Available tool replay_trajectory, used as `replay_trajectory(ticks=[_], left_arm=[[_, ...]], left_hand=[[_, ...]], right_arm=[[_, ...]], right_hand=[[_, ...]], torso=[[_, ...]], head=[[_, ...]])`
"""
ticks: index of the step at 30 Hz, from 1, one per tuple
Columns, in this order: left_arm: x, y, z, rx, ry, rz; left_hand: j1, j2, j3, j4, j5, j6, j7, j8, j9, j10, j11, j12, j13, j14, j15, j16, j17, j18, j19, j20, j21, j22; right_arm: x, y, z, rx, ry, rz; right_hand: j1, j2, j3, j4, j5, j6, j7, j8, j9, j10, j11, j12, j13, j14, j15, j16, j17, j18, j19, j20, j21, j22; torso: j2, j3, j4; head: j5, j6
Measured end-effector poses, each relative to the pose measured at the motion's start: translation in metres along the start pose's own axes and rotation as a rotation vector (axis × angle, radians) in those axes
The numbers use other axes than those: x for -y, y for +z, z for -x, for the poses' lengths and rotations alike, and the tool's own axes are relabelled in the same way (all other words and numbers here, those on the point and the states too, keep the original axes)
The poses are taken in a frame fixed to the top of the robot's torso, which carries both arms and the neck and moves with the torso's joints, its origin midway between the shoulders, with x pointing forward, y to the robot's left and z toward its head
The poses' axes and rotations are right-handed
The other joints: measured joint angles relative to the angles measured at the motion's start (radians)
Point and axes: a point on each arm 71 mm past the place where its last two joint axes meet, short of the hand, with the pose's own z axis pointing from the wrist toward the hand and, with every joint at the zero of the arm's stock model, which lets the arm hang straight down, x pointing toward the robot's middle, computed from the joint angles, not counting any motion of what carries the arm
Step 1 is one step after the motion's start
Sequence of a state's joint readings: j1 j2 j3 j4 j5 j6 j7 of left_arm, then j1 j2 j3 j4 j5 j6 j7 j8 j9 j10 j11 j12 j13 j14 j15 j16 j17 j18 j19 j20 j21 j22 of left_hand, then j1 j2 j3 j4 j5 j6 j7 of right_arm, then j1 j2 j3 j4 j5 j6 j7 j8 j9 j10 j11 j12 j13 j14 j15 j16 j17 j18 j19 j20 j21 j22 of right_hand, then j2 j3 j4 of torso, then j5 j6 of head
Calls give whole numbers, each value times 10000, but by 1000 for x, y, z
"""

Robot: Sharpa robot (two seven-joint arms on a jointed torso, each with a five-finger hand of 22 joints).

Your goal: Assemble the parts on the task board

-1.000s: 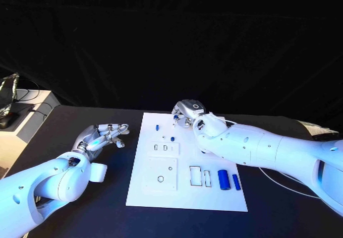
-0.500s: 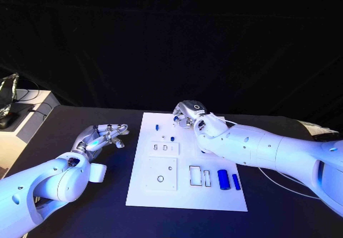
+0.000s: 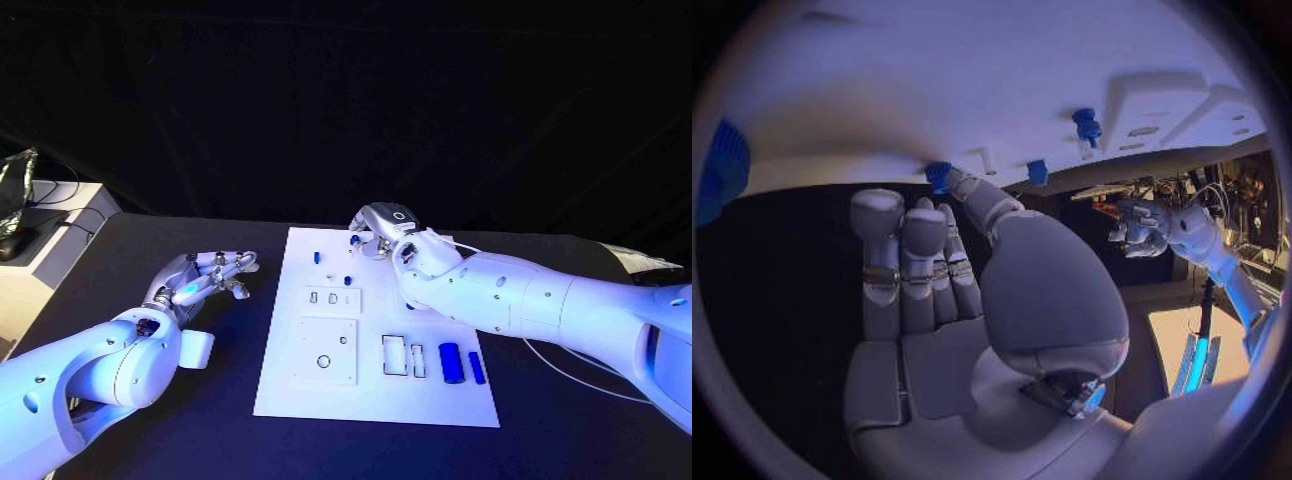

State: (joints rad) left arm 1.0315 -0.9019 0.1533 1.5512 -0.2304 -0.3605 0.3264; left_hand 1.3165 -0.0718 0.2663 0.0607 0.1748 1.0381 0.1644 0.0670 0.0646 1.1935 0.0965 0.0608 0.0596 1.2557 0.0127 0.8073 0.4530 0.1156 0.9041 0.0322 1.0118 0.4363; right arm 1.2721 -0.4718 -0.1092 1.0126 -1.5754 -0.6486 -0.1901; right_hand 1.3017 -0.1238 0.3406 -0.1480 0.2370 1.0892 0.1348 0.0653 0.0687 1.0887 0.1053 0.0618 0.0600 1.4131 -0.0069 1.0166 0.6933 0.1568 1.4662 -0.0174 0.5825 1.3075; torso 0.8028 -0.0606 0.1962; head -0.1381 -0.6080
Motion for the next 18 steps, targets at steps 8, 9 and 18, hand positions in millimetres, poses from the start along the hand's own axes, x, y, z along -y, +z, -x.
replay_trajectory(ticks=[8, 9, 18], left_arm=[[-1, 0, 2, 37, 16, 12], [-1, 0, 2, 38, 17, 12], [-1, -1, 5, 83, 48, 15]], left_hand=[[0, 0, 0, 0, 0, 0, 0, 0, 0, 0, 0, 0, 0, 0, 0, 0, 0, 0, 0, 0, 0, 1], [0, 0, 0, 0, 0, 0, 0, 0, 0, 0, 0, 0, 0, 0, 0, 31, -11, 0, 0, 0, 0, -13], [0, 0, -28, -28, 0, 0, 0, 0, 0, 1, 0, 0, 0, 0, 0, 41, -14, -1, 0, 0, 0, -19]], right_arm=[[5, -11, 10, 408, 956, 161], [7, -13, 12, 479, 1142, 178], [50, -38, 41, 852, 2665, -128]], right_hand=[[580, 90, -2139, 778, -16, -797, -71, 0, -31, 233, -65, 0, 4, 21, 90, 106, -299, 67, -1, 73, -510, -303], [580, 90, -2139, 779, -9, -660, 65, 0, -31, 637, -123, 0, 8, 21, 80, 106, -320, 68, -1, 73, -441, -303], [668, 396, -2689, 525, 513, -419, 117, 0, -27, 1600, -382, 3029, 2841, 78, -548, 561, 164, -265, -82, -538, 1253, 7]], torso=[[-4, -2, -3], [-7, -3, -6], [-30, 33, -135]], head=[[-2, 53], [-5, 63], [9, 194]])
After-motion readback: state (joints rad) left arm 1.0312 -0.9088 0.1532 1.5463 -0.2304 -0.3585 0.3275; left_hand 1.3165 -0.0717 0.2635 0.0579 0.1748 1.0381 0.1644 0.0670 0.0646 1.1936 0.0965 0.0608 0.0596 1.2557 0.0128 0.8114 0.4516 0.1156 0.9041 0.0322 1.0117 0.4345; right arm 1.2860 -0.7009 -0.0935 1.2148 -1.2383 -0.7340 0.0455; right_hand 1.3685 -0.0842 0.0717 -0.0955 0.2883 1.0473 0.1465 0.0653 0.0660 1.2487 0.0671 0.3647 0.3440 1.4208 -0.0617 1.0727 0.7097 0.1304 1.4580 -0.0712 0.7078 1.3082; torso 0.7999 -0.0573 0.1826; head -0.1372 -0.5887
